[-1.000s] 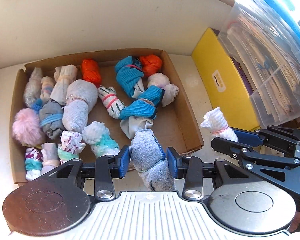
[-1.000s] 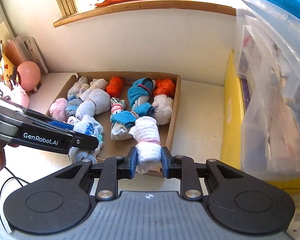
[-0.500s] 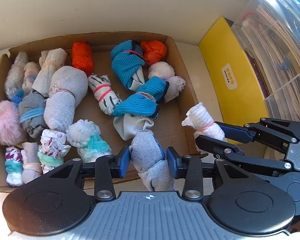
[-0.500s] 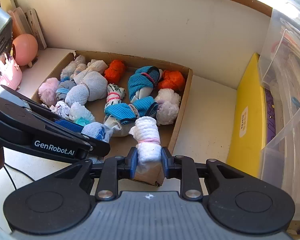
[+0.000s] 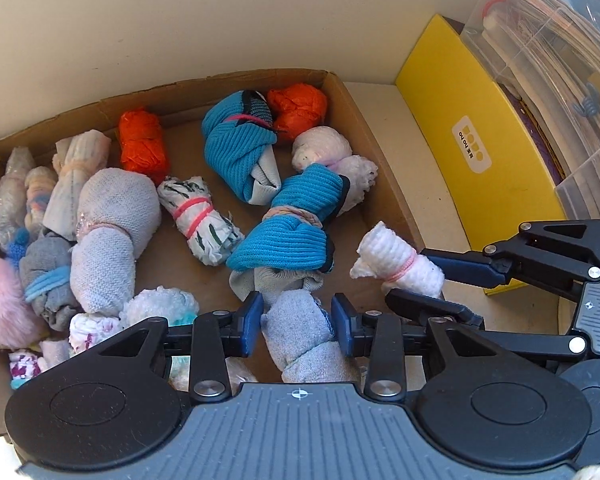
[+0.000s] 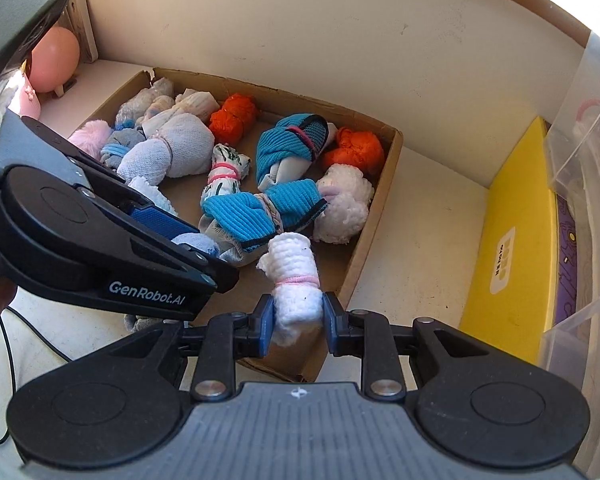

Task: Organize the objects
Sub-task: 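Carry both bundles into the tray and open both tools to release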

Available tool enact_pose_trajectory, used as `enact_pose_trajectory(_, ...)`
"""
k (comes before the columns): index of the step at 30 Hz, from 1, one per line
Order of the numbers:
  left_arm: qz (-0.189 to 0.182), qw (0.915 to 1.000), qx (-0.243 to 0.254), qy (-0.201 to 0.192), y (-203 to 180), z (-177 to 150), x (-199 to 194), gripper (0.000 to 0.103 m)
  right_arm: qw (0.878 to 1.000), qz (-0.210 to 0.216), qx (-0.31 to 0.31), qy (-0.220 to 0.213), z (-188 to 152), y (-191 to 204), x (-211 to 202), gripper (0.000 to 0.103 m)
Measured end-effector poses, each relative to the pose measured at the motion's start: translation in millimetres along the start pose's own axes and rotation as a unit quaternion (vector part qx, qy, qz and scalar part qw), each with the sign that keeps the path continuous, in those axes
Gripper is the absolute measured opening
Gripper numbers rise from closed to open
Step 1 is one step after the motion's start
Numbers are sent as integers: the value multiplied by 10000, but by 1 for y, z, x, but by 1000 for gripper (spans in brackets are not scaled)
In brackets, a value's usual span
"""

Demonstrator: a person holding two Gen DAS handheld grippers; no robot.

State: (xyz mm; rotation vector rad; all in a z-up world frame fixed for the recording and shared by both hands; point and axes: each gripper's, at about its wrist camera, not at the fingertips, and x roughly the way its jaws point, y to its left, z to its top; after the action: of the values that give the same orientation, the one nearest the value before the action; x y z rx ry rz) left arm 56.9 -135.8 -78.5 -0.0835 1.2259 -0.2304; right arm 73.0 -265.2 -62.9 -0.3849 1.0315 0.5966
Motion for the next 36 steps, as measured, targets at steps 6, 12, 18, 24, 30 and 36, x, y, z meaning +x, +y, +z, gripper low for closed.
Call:
enact_pose_trajectory(6, 193, 9996, 204, -62, 1, 1, 2, 44, 10000, 44, -87, 12, 5, 5, 5, 23)
enact_pose_trajectory(12, 307, 9994, 138, 91, 7, -5, 16, 45, 9994, 76, -235, 229, 5, 12, 21, 24)
enact_pose_trajectory(18, 266, 9996, 51, 85, 7, -9, 12, 62, 9993, 33, -157, 325, -1, 15, 24, 32)
enact_pose_trajectory(24, 286, 9995, -49, 97, 11, -8, 13, 79, 9995, 17, -94, 286, -10, 24, 19, 44)
enact_pose_trajectory(30, 330, 9992, -115, 185, 17, -16, 11, 93, 9997, -39, 1, 255, -8, 24, 18, 46)
enact_pose_trajectory(36, 346, 9990, -223, 177, 20, -16, -9, 102, 9998, -89, 50, 160, -9, 26, 0, 55)
